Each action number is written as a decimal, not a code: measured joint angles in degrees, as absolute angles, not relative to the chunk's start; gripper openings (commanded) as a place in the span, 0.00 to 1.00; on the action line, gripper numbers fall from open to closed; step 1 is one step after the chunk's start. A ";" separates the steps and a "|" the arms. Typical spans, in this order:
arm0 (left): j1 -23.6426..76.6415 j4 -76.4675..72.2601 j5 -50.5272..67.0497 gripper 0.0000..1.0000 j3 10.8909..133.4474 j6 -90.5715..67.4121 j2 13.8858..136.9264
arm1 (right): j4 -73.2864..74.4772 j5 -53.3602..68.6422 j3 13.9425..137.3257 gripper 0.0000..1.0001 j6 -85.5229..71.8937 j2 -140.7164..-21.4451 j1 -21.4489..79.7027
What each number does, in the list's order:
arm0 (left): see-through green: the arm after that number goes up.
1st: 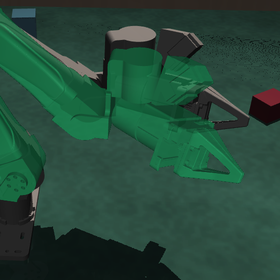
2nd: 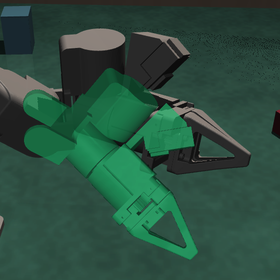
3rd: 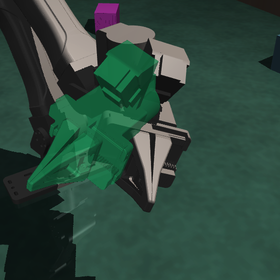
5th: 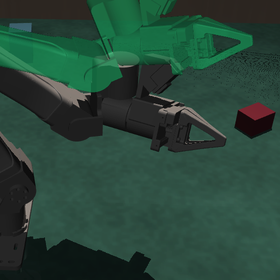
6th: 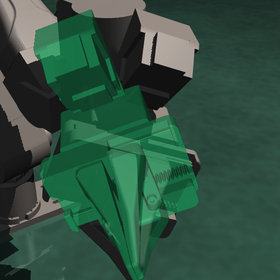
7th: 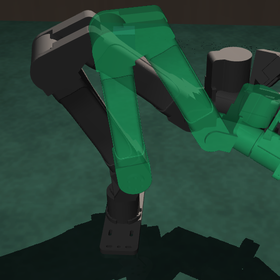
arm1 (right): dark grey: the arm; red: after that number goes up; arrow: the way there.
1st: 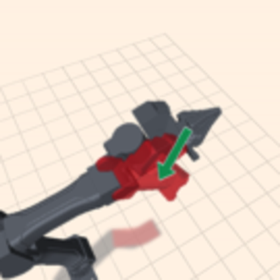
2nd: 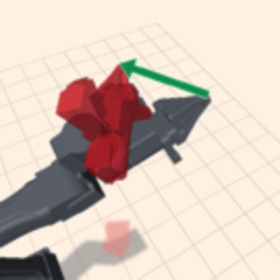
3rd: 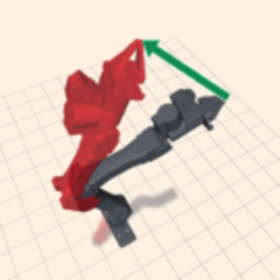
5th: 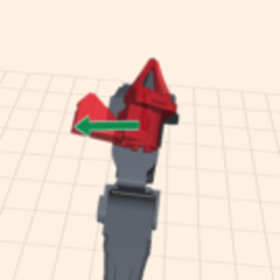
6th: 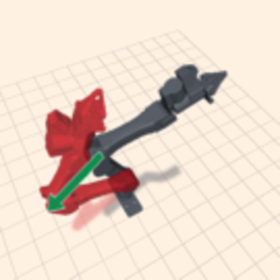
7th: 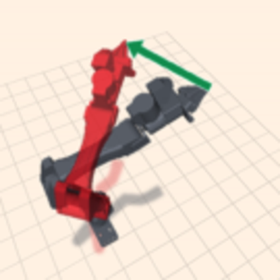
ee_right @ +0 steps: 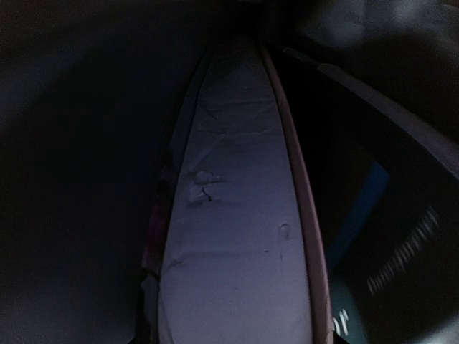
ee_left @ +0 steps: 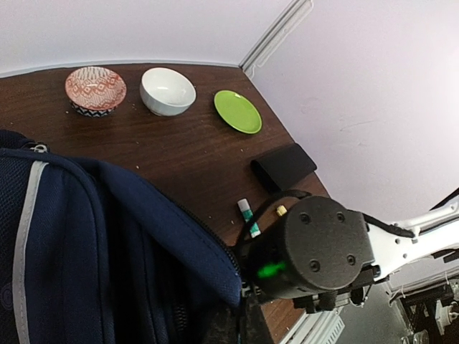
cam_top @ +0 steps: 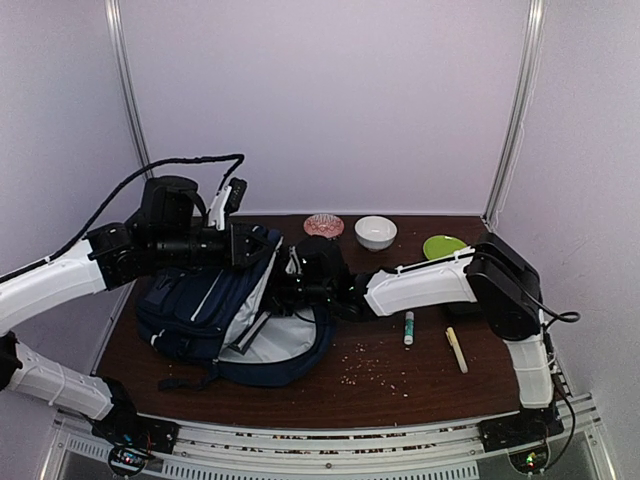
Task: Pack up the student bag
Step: Place the book in the student bag.
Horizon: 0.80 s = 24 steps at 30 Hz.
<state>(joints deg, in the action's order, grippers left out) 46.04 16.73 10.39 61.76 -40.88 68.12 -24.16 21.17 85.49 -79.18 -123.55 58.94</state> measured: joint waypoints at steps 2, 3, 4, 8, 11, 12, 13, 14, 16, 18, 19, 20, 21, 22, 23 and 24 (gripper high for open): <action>47.33 16.69 10.55 0.00 62.39 -41.04 69.04 | -23.57 21.19 87.22 0.38 -79.57 -124.77 59.09; 47.81 16.58 10.55 0.00 62.67 -41.06 69.38 | -23.24 21.23 88.23 0.38 -79.81 -125.49 59.13; 48.36 16.62 10.57 0.00 63.20 -41.06 69.76 | -22.90 21.32 89.08 0.38 -79.90 -126.08 59.20; 49.19 16.60 10.50 0.00 64.53 -41.06 70.11 | -21.04 21.80 91.59 0.38 -79.92 -127.09 59.37; 49.19 16.84 10.26 0.00 65.19 -41.06 70.08 | -19.66 22.26 93.23 0.38 -79.92 -127.72 59.40; 49.21 16.97 10.02 0.00 65.28 -41.06 70.06 | -19.55 22.35 93.89 0.38 -79.94 -128.20 59.37; 49.25 17.06 9.85 0.00 65.30 -41.08 70.06 | -19.57 22.46 94.26 0.38 -80.01 -128.57 59.33; 49.41 17.23 9.58 0.00 65.32 -41.08 70.04 | -19.77 22.55 94.70 0.38 -80.20 -129.21 59.31; 50.06 17.39 9.26 0.00 65.32 -41.08 70.04 | -20.58 22.52 95.42 0.39 -80.73 -130.58 59.37; 50.68 17.72 9.15 0.00 65.32 -41.08 70.04 | -21.45 22.55 95.98 0.40 -81.21 -131.70 59.61; 50.83 17.76 9.15 0.00 65.32 -41.10 70.04 | -21.58 22.57 96.60 0.40 -81.36 -132.20 59.77; 50.89 17.74 9.13 0.00 65.32 -41.17 70.04 | -21.65 22.63 97.21 0.41 -81.41 -132.70 59.88; 50.89 17.63 9.10 0.00 65.32 -41.36 70.04 | -21.63 22.74 98.02 0.41 -81.45 -133.21 59.94; 50.92 17.37 9.08 0.00 65.28 -41.71 70.04 | -21.63 22.87 98.54 0.41 -81.47 -133.60 60.01; 50.96 16.97 8.99 0.00 65.19 -42.04 70.04 | -21.61 23.11 99.15 0.41 -81.47 -133.97 60.03; 51.05 16.45 8.93 0.00 64.97 -42.41 70.04 | -21.63 23.31 99.53 0.42 -81.47 -134.30 60.03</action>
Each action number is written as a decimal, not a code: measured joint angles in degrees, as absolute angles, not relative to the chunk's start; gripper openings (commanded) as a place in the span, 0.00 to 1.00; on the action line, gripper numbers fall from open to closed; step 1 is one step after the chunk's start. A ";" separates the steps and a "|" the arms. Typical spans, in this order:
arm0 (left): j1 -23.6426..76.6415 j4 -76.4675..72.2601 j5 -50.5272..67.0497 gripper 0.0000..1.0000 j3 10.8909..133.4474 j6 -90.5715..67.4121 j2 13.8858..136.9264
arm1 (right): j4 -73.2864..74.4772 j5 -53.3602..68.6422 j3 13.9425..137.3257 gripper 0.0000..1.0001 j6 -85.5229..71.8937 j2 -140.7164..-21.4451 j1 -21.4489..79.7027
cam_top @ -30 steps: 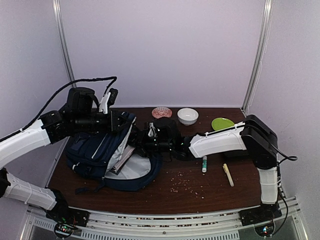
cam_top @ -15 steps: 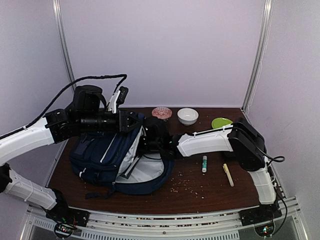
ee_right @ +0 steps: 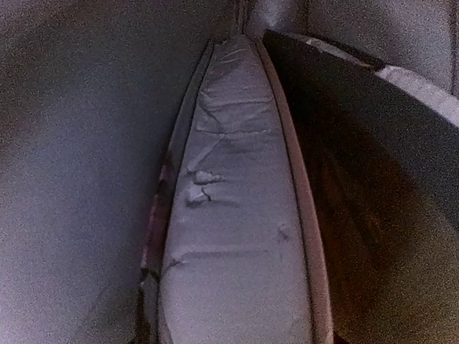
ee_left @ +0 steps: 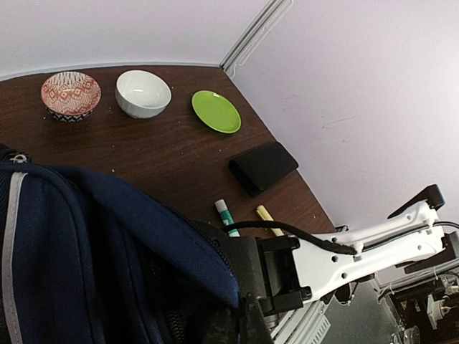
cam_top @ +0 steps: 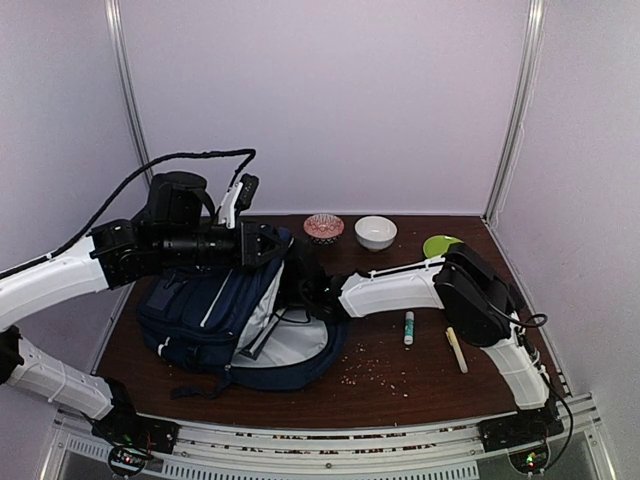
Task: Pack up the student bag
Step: Place the book in the student bag.
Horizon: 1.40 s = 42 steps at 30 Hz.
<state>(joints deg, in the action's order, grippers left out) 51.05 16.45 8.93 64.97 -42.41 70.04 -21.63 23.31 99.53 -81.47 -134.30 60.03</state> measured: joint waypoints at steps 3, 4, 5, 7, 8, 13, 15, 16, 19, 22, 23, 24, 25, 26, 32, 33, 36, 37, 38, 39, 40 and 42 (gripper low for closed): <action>51.33 15.94 8.62 0.00 64.82 -43.07 70.08 | -21.26 23.77 100.40 0.53 -81.43 -134.74 60.05; 51.37 15.90 8.43 0.00 64.82 -43.18 70.08 | -21.15 24.03 100.75 0.59 -81.47 -134.87 60.03; 51.44 15.84 8.08 0.00 64.82 -43.20 70.06 | -21.26 24.47 101.06 0.64 -81.36 -134.98 60.03; 51.90 15.59 6.94 0.00 64.75 -42.98 69.73 | -21.69 25.43 101.12 0.71 -81.71 -135.02 60.05; 52.18 15.62 6.11 0.00 64.62 -42.74 69.30 | -22.33 25.76 100.95 0.73 -81.58 -135.02 60.12; 52.07 17.76 2.76 0.00 64.05 -41.80 65.60 | -23.90 26.33 97.25 0.75 -81.41 -132.53 60.53; 51.29 18.81 0.93 0.00 64.03 -41.47 63.42 | -23.99 26.37 95.48 0.76 -81.25 -130.67 60.64; 50.78 19.35 0.10 0.00 64.03 -41.43 62.39 | -23.81 26.30 94.24 0.77 -81.08 -129.23 60.69; 48.03 20.91 -2.11 0.00 63.79 -41.41 58.61 | -23.70 26.00 90.72 0.77 -80.42 -124.36 60.73; 45.12 21.65 -3.77 0.00 63.46 -41.41 55.09 | -24.51 25.89 88.64 0.77 -79.92 -120.01 60.73; 44.45 22.02 -4.25 0.00 63.42 -41.34 54.30 | -25.04 25.85 88.12 0.77 -79.90 -118.98 60.73; 44.01 22.46 -4.51 0.00 63.42 -41.19 53.78 | -25.56 25.74 87.61 0.77 -79.90 -118.02 60.73; 43.83 22.61 -4.73 0.00 63.42 -41.04 53.49 | -25.82 25.67 87.15 0.76 -79.90 -117.21 60.73; 43.81 22.79 -4.86 0.00 63.42 -40.88 53.25 | -26.00 25.50 86.76 0.75 -79.83 -116.55 60.73; 43.81 22.98 -4.40 0.00 62.76 -40.49 52.93 | -22.28 23.40 86.19 0.62 -77.71 -115.59 60.73; 43.81 22.94 -4.05 0.00 62.63 -40.45 52.93 | -21.19 23.03 86.19 0.60 -77.21 -115.59 60.73; 43.81 22.85 -2.85 0.00 62.46 -40.42 53.01 | -16.78 22.15 86.74 0.57 -76.03 -115.63 60.73; 43.81 22.79 -2.52 0.00 62.46 -40.42 53.08 | -15.49 21.96 87.18 0.56 -75.72 -115.74 60.73; 43.81 22.72 -2.11 0.00 62.46 -40.42 53.15 | -14.02 21.80 87.99 0.54 -75.35 -116.03 60.73; 43.81 22.57 -1.65 0.00 62.46 -40.42 53.23 | -12.99 21.67 88.88 0.52 -75.11 -116.42 60.73; 43.81 22.41 -1.19 0.00 62.46 -40.42 53.34 | -12.34 21.56 89.65 0.49 -74.89 -116.77 60.73; 43.75 22.11 0.10 0.00 62.43 -40.45 53.63 | -10.70 21.12 91.77 0.44 -74.83 -118.04 60.73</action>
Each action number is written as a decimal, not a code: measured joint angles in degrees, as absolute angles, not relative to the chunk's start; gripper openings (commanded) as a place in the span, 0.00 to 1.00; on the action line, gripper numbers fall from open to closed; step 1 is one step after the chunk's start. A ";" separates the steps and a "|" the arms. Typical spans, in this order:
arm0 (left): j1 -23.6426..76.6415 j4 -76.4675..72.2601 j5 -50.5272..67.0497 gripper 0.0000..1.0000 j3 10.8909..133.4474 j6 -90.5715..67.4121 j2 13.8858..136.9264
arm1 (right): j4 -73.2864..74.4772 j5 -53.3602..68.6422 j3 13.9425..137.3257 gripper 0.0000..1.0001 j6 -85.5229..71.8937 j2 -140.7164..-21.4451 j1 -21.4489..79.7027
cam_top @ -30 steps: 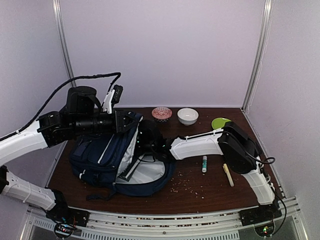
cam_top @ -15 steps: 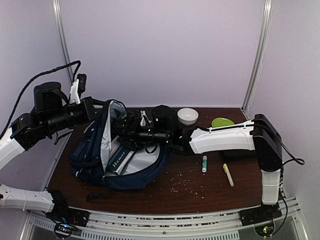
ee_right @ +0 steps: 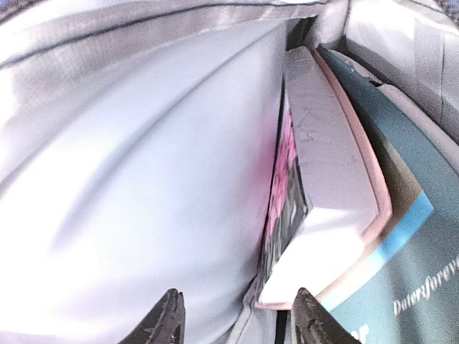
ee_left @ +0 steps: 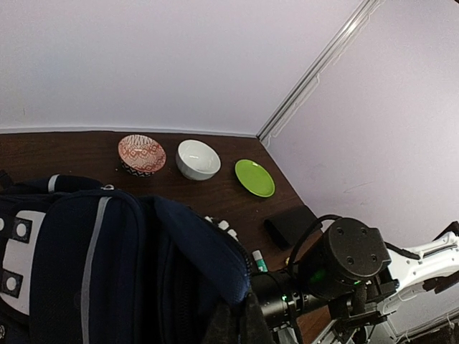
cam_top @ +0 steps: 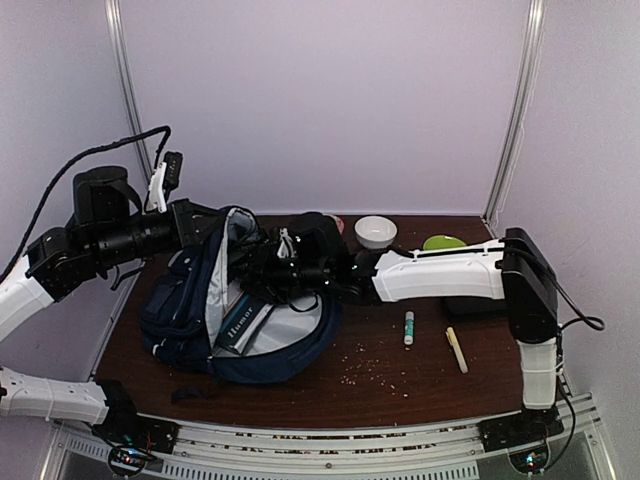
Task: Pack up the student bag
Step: Place the book in the student bag.
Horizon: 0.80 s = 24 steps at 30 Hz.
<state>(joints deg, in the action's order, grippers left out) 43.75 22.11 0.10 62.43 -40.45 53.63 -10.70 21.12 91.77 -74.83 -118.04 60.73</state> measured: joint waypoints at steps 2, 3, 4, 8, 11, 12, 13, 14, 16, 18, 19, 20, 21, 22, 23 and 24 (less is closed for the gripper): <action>43.64 21.82 1.63 0.00 62.43 -40.49 54.11 | -9.13 20.73 93.93 0.38 -74.78 -119.50 60.73; 43.57 21.50 2.46 0.00 62.35 -40.58 54.41 | -8.47 20.51 95.15 0.36 -74.70 -120.36 60.73; 43.55 21.10 3.29 0.00 62.24 -40.64 54.70 | -7.57 20.32 96.75 0.35 -74.67 -121.51 60.73; 43.48 19.94 6.02 0.00 61.93 -41.30 55.66 | -4.43 19.22 101.80 0.33 -74.81 -125.16 60.73; 43.33 18.98 7.73 0.00 61.19 -41.82 55.72 | -2.72 18.74 104.81 0.33 -74.87 -126.96 60.64; 43.33 18.85 8.27 0.00 61.06 -41.95 55.79 | -2.39 18.57 105.38 0.33 -74.89 -127.28 60.60; 43.33 18.76 8.86 0.00 61.04 -42.15 55.90 | -1.96 18.37 106.08 0.33 -74.94 -127.68 60.45; 43.35 18.57 9.43 0.00 61.01 -42.26 56.01 | -1.74 18.20 106.63 0.34 -74.96 -128.01 60.36; 43.48 18.35 10.35 0.00 61.01 -42.44 56.27 | -1.45 17.93 107.77 0.37 -75.18 -128.84 59.99; 43.72 18.11 10.98 0.00 61.01 -42.50 56.60 | -1.19 17.93 109.40 0.42 -75.37 -130.04 59.75; 43.81 18.06 11.14 0.00 61.01 -42.50 56.71 | -1.06 18.06 110.48 0.45 -75.44 -130.76 59.57; 43.90 18.09 11.11 0.00 60.97 -42.48 56.71 | -1.06 18.22 111.13 0.47 -75.61 -131.22 59.40; 43.92 18.11 10.94 0.00 60.93 -42.35 56.69 | -1.06 18.61 111.48 0.50 -75.59 -131.50 59.31; 43.94 18.09 10.68 0.00 60.90 -42.17 56.64 | -0.99 19.09 111.50 0.53 -75.37 -131.52 59.20; 44.05 18.09 9.67 0.00 60.73 -41.87 56.45 | -0.97 19.38 111.50 0.55 -75.35 -131.52 59.09; 44.23 18.11 8.29 0.00 60.42 -41.34 55.96 | -0.99 19.66 111.31 0.57 -74.78 -131.41 59.00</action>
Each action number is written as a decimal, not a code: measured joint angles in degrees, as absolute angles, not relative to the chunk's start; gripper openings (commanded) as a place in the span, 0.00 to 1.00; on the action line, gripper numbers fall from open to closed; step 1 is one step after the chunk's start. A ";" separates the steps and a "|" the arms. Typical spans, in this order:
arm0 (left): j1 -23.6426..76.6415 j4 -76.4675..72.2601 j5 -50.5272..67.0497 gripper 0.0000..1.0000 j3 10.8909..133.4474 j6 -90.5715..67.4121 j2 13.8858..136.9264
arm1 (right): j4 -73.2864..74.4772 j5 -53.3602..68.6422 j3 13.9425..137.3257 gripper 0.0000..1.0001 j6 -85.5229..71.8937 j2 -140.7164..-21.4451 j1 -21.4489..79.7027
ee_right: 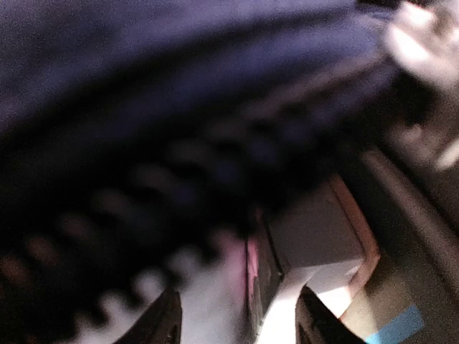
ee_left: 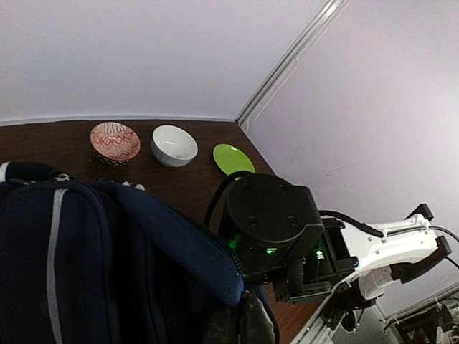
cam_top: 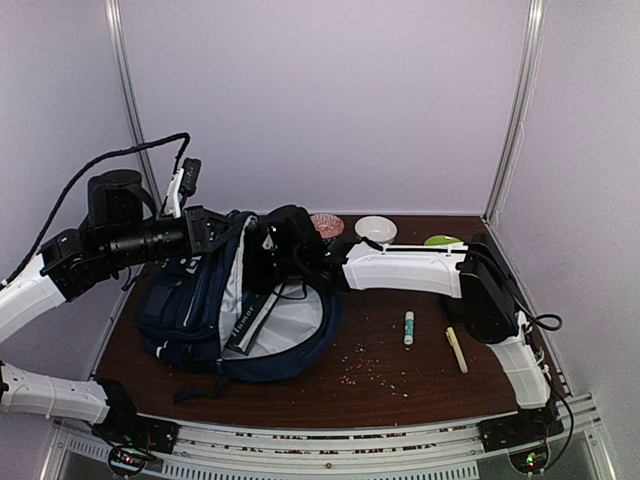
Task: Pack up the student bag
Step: Place the book in the student bag.
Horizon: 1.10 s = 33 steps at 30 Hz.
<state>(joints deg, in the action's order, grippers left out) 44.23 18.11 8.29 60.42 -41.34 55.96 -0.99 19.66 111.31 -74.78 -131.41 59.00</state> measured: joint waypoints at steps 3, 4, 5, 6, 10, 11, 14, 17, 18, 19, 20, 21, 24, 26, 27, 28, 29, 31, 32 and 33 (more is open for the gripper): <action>44.36 18.37 3.92 0.00 59.59 -39.75 54.19 | -1.21 20.16 107.66 0.60 -73.65 -129.10 58.74; 44.21 18.72 2.33 0.00 59.31 -39.24 53.60 | -1.02 20.51 105.23 0.61 -73.17 -127.28 58.72; 44.07 19.03 1.26 0.00 59.18 -38.96 53.25 | -0.93 20.64 103.15 0.62 -72.69 -125.40 58.67; 43.75 19.22 0.10 0.00 58.96 -38.63 52.90 | -0.91 20.73 101.43 0.62 -72.27 -123.66 58.63; 41.52 19.38 -2.76 0.00 58.61 -38.11 52.88 | -1.50 21.02 93.67 0.64 -70.72 -114.50 58.61; 40.88 19.31 -3.20 0.00 58.61 -37.98 53.06 | -1.58 21.04 92.53 0.64 -70.48 -112.77 58.59; 40.03 18.87 -4.12 0.00 58.61 -37.63 53.89 | -2.52 21.06 88.18 0.64 -69.25 -106.83 58.37; 39.77 18.92 -4.78 0.00 58.61 -36.93 54.83 | -3.03 20.86 82.78 0.64 -67.59 -101.62 57.93; 39.72 18.98 -5.08 0.00 58.61 -36.67 55.02 | -2.66 20.67 80.27 0.64 -66.83 -99.48 57.69; 39.70 19.09 -5.28 0.00 58.61 -36.38 55.07 | -2.39 20.47 78.17 0.64 -65.87 -97.71 57.36; 39.66 19.33 -5.52 0.00 58.61 -35.94 55.05 | -2.02 20.25 75.61 0.64 -64.66 -95.59 56.97; 39.59 19.49 -5.69 0.00 58.61 -35.31 54.94 | -1.50 19.77 73.30 0.65 -63.61 -93.51 56.51; 39.55 20.05 -5.69 0.00 58.61 -33.23 54.74 | 3.27 14.70 65.41 0.67 -58.35 -85.06 54.63; 39.57 20.14 -5.30 0.00 58.24 -32.16 54.70 | 8.21 7.29 59.16 0.68 -54.28 -77.17 53.25; 39.55 19.59 -5.04 0.00 57.52 -31.83 54.59 | 9.23 5.91 58.04 0.68 -53.78 -75.72 52.60; 39.55 18.35 -4.62 0.00 56.05 -31.70 54.30 | 10.35 3.97 55.18 0.68 -52.42 -72.49 50.98; 39.53 17.06 -4.10 0.00 54.15 -31.64 53.95 | 11.60 2.52 52.56 0.67 -51.42 -69.69 49.06; 39.53 14.26 -2.81 0.00 50.30 -31.70 53.63 | 14.15 0.40 46.70 0.67 -49.63 -64.53 42.74; 39.53 13.17 -2.07 0.00 48.60 -31.77 53.71 | 15.40 -0.82 44.14 0.67 -49.10 -62.72 39.77; 39.53 12.49 -1.26 0.00 47.27 -31.79 54.00 | 17.34 -2.22 41.67 0.67 -48.53 -61.10 37.12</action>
